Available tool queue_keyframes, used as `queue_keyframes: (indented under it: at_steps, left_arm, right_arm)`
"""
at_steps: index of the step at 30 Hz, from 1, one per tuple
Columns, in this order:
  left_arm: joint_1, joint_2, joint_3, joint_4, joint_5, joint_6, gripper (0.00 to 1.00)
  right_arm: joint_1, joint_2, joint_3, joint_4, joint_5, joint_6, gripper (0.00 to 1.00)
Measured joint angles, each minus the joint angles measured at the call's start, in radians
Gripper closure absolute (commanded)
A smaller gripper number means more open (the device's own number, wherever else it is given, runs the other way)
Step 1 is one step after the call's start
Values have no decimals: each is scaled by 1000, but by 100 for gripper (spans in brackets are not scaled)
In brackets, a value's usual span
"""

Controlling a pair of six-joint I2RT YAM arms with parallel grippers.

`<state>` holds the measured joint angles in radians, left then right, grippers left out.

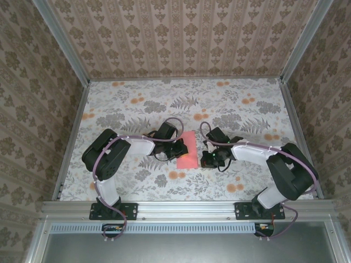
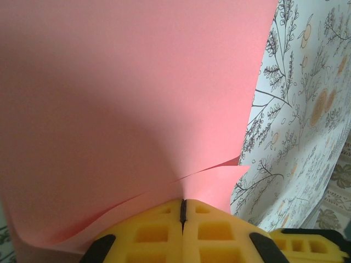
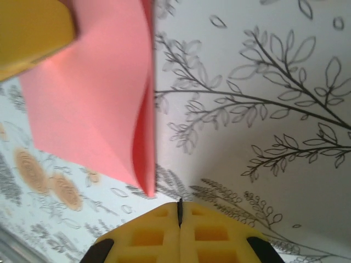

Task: Fold a paper plane with a square sheet of paper (pick it up from the middle)
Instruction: Fold the triangle a second time at the center of the table.

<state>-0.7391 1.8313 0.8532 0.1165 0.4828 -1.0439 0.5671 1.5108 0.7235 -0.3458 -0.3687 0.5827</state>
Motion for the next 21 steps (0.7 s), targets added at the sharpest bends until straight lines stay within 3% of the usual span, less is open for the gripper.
queue_keyframes:
  at_steps: [8, 21]
  left_arm:
    - [0, 0, 3, -3, 0, 0, 96]
    - [0, -6, -4, 18, 2, 6, 89]
  right_arm:
    - [2, 35, 63, 58, -88, 0, 96]
    - [3, 173, 91, 85, -106, -26, 97]
